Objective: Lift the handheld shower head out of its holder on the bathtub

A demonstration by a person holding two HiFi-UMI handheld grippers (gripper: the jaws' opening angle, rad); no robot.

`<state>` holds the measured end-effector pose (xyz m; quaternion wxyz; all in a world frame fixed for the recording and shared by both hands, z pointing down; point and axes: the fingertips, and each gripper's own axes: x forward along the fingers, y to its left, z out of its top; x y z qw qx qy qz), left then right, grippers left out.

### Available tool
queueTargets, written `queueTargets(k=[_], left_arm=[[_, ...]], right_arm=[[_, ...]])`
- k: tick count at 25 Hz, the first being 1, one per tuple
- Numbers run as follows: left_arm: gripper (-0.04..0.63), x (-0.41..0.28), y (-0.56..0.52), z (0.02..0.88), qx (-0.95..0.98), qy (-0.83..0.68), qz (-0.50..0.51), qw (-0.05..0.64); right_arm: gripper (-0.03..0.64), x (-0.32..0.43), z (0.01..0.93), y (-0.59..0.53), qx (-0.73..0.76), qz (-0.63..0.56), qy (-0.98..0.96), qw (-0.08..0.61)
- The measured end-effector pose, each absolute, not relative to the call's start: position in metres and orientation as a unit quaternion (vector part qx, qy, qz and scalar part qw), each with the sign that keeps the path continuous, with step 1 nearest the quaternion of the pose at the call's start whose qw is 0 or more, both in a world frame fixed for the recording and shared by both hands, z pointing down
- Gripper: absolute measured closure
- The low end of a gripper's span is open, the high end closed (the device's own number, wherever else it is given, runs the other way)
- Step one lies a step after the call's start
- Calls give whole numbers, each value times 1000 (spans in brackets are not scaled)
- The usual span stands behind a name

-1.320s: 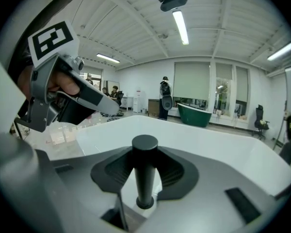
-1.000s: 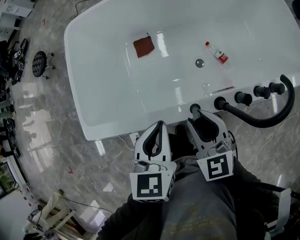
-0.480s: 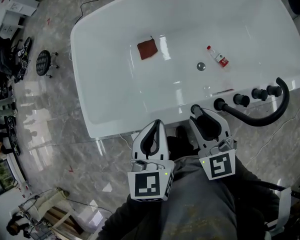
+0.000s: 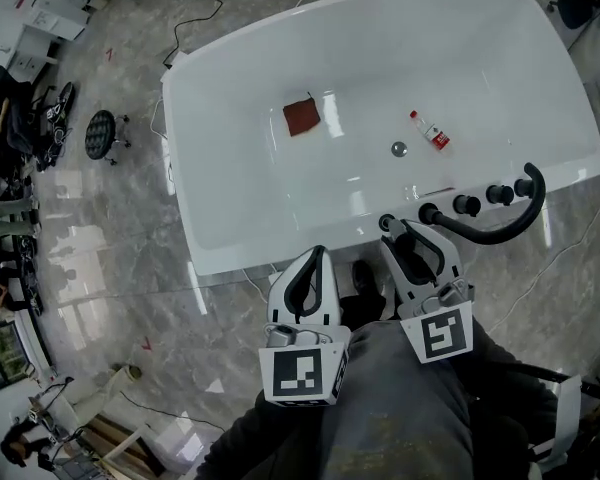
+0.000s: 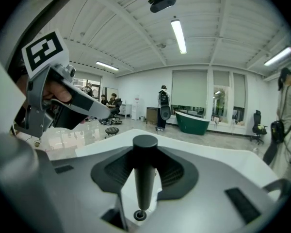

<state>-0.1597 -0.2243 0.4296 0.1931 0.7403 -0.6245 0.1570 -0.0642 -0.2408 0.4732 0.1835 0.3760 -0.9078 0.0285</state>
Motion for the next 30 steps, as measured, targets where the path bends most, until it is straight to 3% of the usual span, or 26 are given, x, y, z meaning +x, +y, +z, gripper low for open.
queueTargets(k=[14, 30], left_arm=[[594, -154, -217, 376, 753, -626, 123, 159], [594, -141, -203, 362, 759, -625, 116, 140]], right_arm=[[474, -59, 406, -234, 370, 8, -916, 156], [474, -53, 394, -225, 368, 0, -918, 147]])
